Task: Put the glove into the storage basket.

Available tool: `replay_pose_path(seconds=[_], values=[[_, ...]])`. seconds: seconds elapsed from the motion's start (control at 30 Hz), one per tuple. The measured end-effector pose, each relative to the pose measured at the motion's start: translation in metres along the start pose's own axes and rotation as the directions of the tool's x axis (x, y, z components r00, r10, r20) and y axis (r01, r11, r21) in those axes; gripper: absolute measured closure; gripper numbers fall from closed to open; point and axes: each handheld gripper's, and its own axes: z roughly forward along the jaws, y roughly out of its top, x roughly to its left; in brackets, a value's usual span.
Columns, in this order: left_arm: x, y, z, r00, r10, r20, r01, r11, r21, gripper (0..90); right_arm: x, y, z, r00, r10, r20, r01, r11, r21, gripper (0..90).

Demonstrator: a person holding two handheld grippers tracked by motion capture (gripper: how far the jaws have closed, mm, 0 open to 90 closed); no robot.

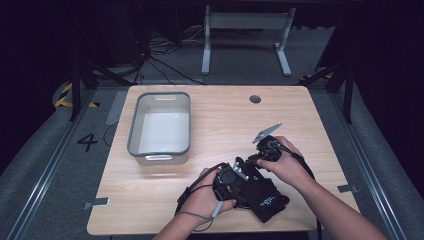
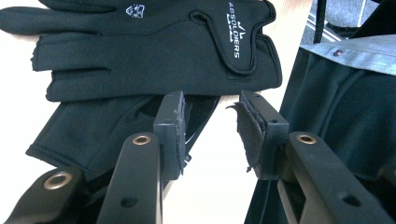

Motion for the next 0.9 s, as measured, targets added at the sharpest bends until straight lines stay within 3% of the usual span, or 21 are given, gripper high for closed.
replay_pose_path(seconds=[0.2, 0.33, 0.47, 0.67, 0.73, 0.9], values=[[-0.002, -0.002, 0.002, 1.0, -0.005, 0.0, 0.005, 1.0, 0.002, 62.2, -0.015, 0.013, 0.025, 0.9994, -0.029, 0.021, 0.029, 0.999, 0.018, 64.0], [-0.002, -0.004, 0.002, 1.0, -0.007, -0.005, 0.007, 1.0, 0.003, 62.3, -0.014, 0.02, 0.037, 0.999, -0.038, 0.025, 0.038, 0.999, 0.019, 61.1], [-0.005, -0.004, 0.003, 1.0, -0.001, -0.003, 0.001, 1.0, -0.003, 62.3, -0.015, 0.023, 0.047, 0.9956, -0.077, 0.052, 0.074, 0.996, 0.056, 60.3], [-0.012, 0.002, 0.011, 0.9996, 0.022, 0.015, -0.022, 0.9997, -0.001, 62.3, -0.016, 0.023, 0.05, 0.9986, -0.053, -0.001, 0.053, 0.996, 0.074, 76.8], [-0.012, 0.004, 0.017, 0.9992, 0.027, 0.029, -0.027, 0.9996, -0.01, 62.3, -0.017, 0.023, 0.05, 0.9989, -0.047, 0.0, 0.047, 0.996, 0.078, 82.2], [-0.017, 0.01, 0.031, 0.997, 0.049, 0.059, -0.048, 0.9985, -0.026, 62.1, -0.019, 0.02, 0.05, 0.9998, -0.017, -0.008, 0.018, 0.998, 0.059, 84.5]])
